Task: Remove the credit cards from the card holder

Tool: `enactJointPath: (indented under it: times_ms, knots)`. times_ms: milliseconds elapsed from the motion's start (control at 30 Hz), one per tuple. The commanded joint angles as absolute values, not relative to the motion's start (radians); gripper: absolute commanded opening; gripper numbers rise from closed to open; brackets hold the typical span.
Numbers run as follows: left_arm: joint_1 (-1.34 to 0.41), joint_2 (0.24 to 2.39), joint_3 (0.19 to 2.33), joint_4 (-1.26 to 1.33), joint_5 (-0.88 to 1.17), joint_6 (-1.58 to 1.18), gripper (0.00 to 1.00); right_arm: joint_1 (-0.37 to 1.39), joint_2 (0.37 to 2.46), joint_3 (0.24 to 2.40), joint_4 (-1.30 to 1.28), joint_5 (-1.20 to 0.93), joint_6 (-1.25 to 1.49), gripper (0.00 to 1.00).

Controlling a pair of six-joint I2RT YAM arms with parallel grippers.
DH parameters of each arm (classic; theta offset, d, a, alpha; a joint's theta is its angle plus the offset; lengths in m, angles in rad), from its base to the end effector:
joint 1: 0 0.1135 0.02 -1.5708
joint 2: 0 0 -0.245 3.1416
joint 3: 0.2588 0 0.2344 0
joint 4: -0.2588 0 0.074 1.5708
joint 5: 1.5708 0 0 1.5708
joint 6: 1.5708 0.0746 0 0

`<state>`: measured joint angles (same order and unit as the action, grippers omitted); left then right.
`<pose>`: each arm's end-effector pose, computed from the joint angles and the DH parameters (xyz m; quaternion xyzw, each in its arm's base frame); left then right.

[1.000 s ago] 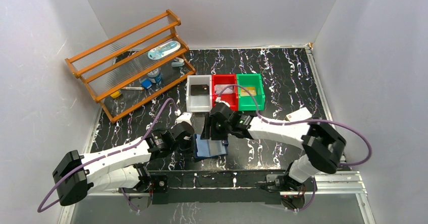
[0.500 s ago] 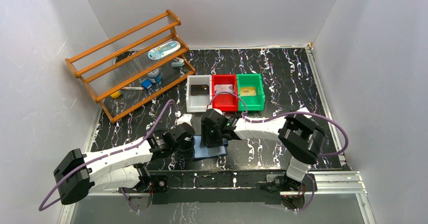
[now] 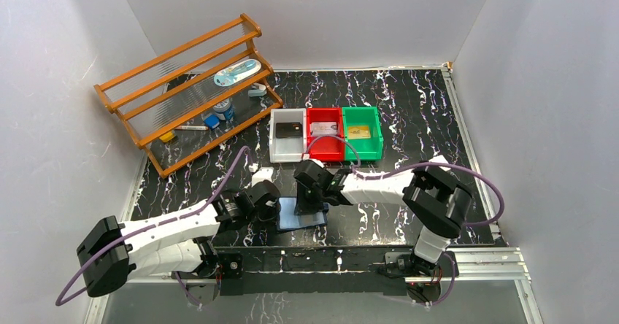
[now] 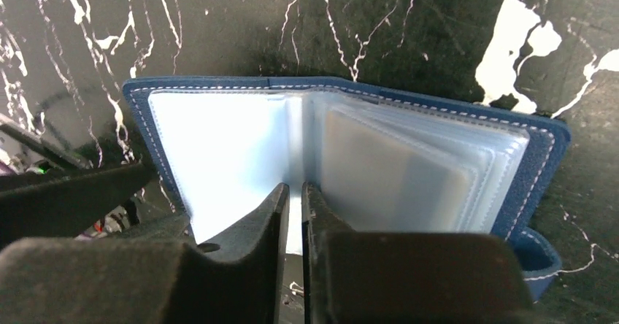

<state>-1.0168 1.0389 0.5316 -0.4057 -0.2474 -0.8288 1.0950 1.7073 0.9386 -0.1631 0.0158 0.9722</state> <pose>0.1273 -0.1710 0.1512 0.0485 0.9388 -0.1851 0.2866 0.1598 0.3075 0.1225 -0.0558 0.9477 0.2660 0.1672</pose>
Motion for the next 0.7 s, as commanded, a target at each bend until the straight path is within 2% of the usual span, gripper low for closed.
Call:
enactJointPath:
  times_ms: [0,167,333,467,667]
  knots:
    - [-1.02,0.969,0.535,-0.493,-0.331,-0.873,0.43,1.092,1.608,0.902,-0.09,-0.013,0.968,0.25]
    - [-1.02,0.888,0.566,-0.515,-0.37,-0.883,0.58,1.092,1.491,0.905,-0.111,0.032,0.939,0.34]
    - [-1.021,0.84,0.611,-0.488,-0.372,-0.868,0.62,1.089,1.409,0.912,-0.241,0.182,0.942,0.4]
    - [-1.021,0.836,0.643,-0.468,-0.354,-0.832,0.65,1.081,1.369,0.899,-0.303,0.26,0.968,0.42]
    - [-1.02,0.883,0.657,-0.437,-0.316,-0.803,0.68,1.052,1.358,0.814,-0.241,0.19,1.012,0.43]
